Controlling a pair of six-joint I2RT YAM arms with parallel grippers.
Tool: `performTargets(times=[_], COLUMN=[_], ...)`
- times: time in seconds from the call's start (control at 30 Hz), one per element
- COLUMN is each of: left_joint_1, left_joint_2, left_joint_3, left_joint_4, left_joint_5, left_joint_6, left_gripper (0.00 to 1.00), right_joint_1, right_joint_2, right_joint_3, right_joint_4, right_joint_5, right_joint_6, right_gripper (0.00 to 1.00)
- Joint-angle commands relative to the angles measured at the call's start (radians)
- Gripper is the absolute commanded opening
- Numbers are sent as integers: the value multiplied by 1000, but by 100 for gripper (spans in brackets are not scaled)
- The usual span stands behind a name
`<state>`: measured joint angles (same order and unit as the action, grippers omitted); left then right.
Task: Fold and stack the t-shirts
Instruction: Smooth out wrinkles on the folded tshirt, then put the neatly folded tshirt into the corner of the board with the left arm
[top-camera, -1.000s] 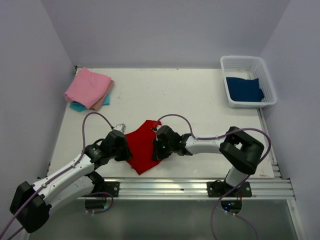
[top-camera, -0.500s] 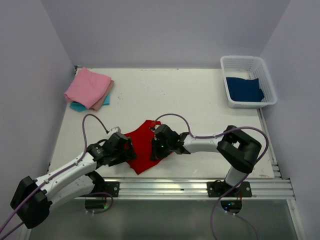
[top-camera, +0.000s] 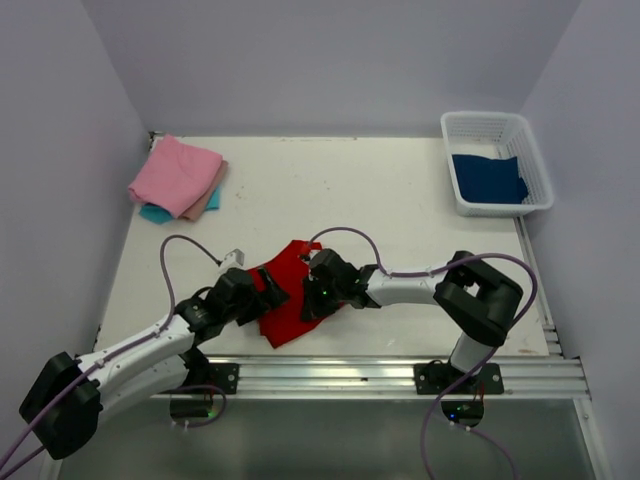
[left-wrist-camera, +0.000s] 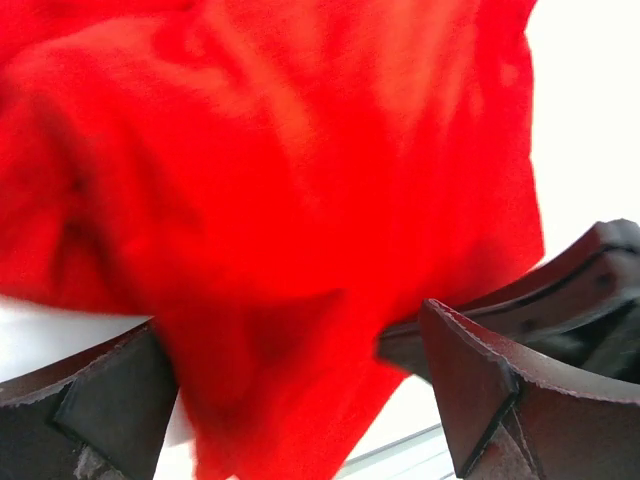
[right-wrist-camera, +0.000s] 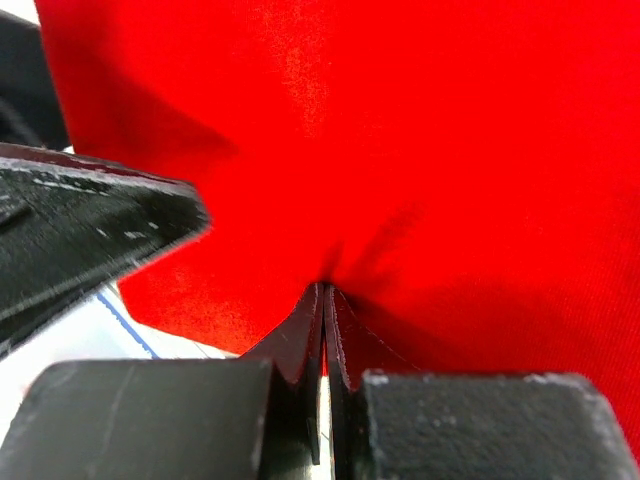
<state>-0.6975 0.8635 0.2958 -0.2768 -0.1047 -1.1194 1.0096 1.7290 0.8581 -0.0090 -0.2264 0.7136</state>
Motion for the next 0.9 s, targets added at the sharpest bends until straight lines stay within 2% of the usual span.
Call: performTargets(times=[0.0,0.17,0.3,0.4,0.5,0.53,0.8,0.83,0.87], left_joint_1=[-10,-14,-25,-25,-25,-25,-25,-25,-25], left_joint_2=[107,259,351,379,374,373,304,292,276], left_joint_3=[-113,-159,-159,-167,-194,-199,-205,-201,-196], left_joint_4=[160,463,570,637,714,718,705,702,688], left_joint_5=[46,124,126,134,151,146,126,120,117], left_joint_6=[-36,-48,-40,-30,-14,-19,41,53,62], left_gripper=[100,100,100,91,45,0,0,0,0], right_joint_1=[4,4,4,4,4,4,4,4,4], right_joint_2=[24,24,35,40,37,34,-87,-150,-185], right_joint_3=[-7,-5,-5,-10,-13,-13,7,15,33], right_joint_4=[-42,-52,-51,-46,-48,-49,-106,-124,-170], right_joint_5=[35,45,55,58,62,65,84,116,134], right_joint_6=[-28,-28,-28,-22,-22,-25,-78,-98,-111], right_gripper=[0,0,0,0,0,0,0,10,27])
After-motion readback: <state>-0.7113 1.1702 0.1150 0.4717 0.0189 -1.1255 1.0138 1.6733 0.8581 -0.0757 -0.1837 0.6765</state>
